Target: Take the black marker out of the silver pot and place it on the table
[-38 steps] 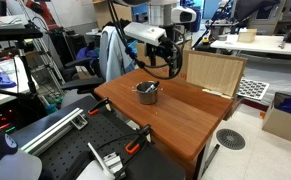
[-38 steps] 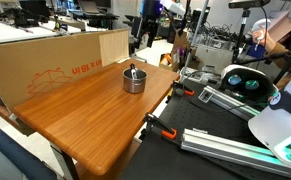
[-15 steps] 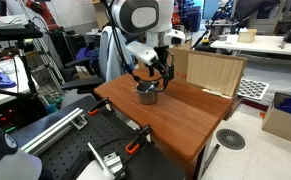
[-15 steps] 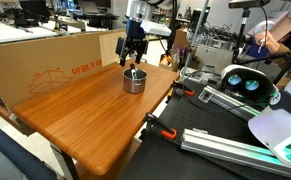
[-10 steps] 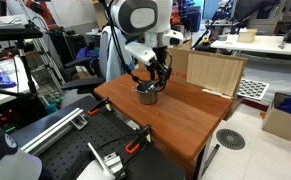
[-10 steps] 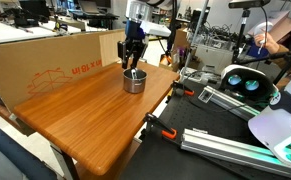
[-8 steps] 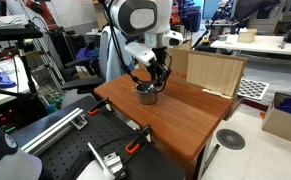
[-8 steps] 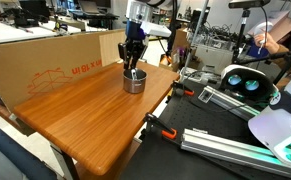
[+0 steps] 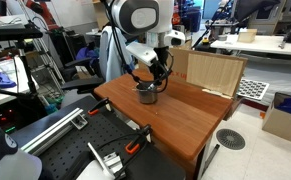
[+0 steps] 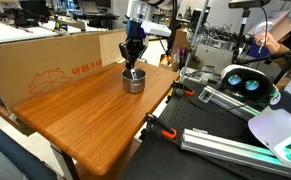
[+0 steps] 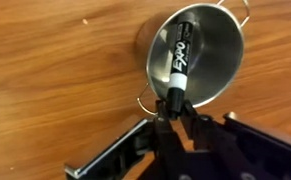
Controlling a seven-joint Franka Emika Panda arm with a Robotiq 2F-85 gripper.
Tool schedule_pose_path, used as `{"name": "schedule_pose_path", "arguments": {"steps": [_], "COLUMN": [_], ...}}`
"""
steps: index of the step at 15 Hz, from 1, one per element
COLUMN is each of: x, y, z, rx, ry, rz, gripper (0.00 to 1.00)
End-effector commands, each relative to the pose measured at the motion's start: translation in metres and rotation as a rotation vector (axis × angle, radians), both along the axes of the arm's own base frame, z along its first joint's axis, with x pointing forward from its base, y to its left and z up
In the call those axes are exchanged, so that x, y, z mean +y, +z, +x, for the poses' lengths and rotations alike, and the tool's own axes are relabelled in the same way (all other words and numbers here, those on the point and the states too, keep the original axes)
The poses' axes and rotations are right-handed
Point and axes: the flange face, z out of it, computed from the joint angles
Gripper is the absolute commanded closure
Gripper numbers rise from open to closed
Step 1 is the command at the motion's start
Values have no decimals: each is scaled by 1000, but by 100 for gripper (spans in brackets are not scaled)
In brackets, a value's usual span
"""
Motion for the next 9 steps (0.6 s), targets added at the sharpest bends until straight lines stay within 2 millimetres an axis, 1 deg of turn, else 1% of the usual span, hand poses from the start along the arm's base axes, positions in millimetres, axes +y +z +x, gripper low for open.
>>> {"name": "schedule_pose_path", "arguments": {"steps": [1, 6, 9], "x": [-1, -4, -9], "y": [2, 12, 28], "z": [-1, -2, -1], "rx": [-1, -18, -43], "ry": [3, 0, -4], "rz": [25, 18, 1], "gripper": [95, 95, 95]}}
